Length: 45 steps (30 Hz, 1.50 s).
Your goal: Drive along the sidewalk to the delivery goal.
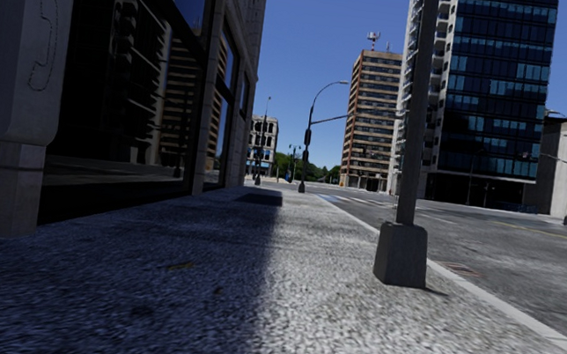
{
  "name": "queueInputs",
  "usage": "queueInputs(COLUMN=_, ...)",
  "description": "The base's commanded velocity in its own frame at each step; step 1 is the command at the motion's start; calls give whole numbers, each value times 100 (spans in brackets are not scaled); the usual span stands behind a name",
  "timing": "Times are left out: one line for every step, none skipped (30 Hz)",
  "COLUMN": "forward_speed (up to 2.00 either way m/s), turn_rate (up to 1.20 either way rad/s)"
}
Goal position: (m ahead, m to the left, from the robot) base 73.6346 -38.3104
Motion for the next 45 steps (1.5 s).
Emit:
queueInputs(forward_speed=200, turn_rate=0)
queueInputs(forward_speed=200, turn_rate=0)
queueInputs(forward_speed=200, turn_rate=0)
queueInputs(forward_speed=200, turn_rate=0)
queueInputs(forward_speed=200, turn_rate=0)
queueInputs(forward_speed=200, turn_rate=0)
queueInputs(forward_speed=200, turn_rate=0)
queueInputs(forward_speed=200, turn_rate=0)
queueInputs(forward_speed=200, turn_rate=0)
queueInputs(forward_speed=200, turn_rate=0)
queueInputs(forward_speed=200, turn_rate=0)
queueInputs(forward_speed=200, turn_rate=0)
queueInputs(forward_speed=200, turn_rate=0)
queueInputs(forward_speed=200, turn_rate=0)
queueInputs(forward_speed=200, turn_rate=0)
queueInputs(forward_speed=200, turn_rate=0)
queueInputs(forward_speed=200, turn_rate=0)
queueInputs(forward_speed=200, turn_rate=0)
queueInputs(forward_speed=200, turn_rate=0)
queueInputs(forward_speed=200, turn_rate=0)
queueInputs(forward_speed=200, turn_rate=0)
queueInputs(forward_speed=200, turn_rate=0)
queueInputs(forward_speed=200, turn_rate=0)
queueInputs(forward_speed=200, turn_rate=0)
queueInputs(forward_speed=200, turn_rate=0)
queueInputs(forward_speed=200, turn_rate=0)
queueInputs(forward_speed=200, turn_rate=0)
queueInputs(forward_speed=200, turn_rate=0)
queueInputs(forward_speed=200, turn_rate=0)
queueInputs(forward_speed=200, turn_rate=0)
queueInputs(forward_speed=200, turn_rate=0)
queueInputs(forward_speed=200, turn_rate=0)
queueInputs(forward_speed=200, turn_rate=0)
queueInputs(forward_speed=200, turn_rate=0)
queueInputs(forward_speed=200, turn_rate=0)
queueInputs(forward_speed=200, turn_rate=0)
queueInputs(forward_speed=200, turn_rate=0)
queueInputs(forward_speed=200, turn_rate=0)
queueInputs(forward_speed=200, turn_rate=0)
queueInputs(forward_speed=200, turn_rate=0)
queueInputs(forward_speed=200, turn_rate=0)
queueInputs(forward_speed=200, turn_rate=0)
queueInputs(forward_speed=200, turn_rate=0)
queueInputs(forward_speed=200, turn_rate=0)
queueInputs(forward_speed=200, turn_rate=0)
